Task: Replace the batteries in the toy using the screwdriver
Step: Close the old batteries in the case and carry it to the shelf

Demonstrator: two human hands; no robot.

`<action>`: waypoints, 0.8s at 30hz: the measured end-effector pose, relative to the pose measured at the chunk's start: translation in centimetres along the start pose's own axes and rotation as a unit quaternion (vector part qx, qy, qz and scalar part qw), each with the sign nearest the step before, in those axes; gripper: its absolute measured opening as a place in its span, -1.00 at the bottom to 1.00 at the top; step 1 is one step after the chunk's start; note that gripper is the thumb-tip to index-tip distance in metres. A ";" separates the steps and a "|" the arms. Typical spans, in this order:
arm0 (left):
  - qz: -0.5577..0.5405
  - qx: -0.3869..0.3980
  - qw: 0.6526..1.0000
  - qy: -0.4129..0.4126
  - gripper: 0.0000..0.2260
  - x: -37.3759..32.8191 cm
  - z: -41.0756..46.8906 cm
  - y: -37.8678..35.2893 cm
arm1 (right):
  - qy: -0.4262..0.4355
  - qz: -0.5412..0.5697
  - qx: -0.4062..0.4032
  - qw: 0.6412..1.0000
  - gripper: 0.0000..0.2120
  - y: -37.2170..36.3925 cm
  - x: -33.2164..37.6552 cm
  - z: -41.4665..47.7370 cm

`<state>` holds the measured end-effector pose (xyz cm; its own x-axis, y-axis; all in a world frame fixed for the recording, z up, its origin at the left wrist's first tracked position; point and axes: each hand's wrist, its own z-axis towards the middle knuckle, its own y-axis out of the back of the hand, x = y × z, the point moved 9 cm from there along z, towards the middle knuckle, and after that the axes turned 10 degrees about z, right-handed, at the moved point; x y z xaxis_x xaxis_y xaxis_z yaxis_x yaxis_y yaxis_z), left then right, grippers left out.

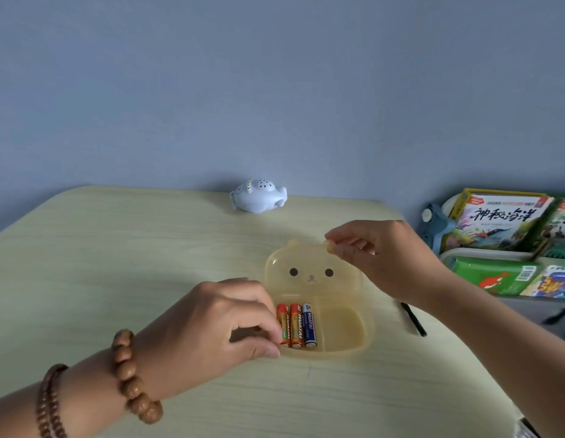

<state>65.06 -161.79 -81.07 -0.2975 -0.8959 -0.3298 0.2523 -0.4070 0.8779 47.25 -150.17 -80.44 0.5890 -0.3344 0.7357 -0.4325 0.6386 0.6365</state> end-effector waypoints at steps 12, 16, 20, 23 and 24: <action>-0.197 -0.092 0.961 0.173 -0.33 3.5 -2.3 0.1 | 0.188 0.035 0.014 0.981 -0.81 2.1 5.8 -7.2; -0.172 0.016 0.971 0.167 -0.07 3.0 -1.7 -1.5 | 0.266 -0.023 0.056 0.962 -0.87 -0.1 6.4 -9.9; -0.108 0.026 0.985 0.132 -0.34 1.8 -0.4 -1.4 | 0.287 -0.040 0.073 0.954 -0.92 -1.2 6.2 -10.8; -0.095 0.008 0.985 0.146 -0.43 1.8 -0.1 -1.0 | 0.247 -0.023 0.071 0.966 -0.75 -0.8 5.7 -10.7; -0.092 0.009 0.984 0.152 -0.42 2.0 -0.1 -1.0 | 0.225 -0.028 0.067 0.972 -0.66 -0.8 5.4 -10.6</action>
<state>64.32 -163.24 -82.66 -0.0467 -0.8198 -0.5707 0.2023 -0.5672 0.7983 57.97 -145.12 -79.42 0.8400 -0.0105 0.5425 -0.4583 0.5214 0.7198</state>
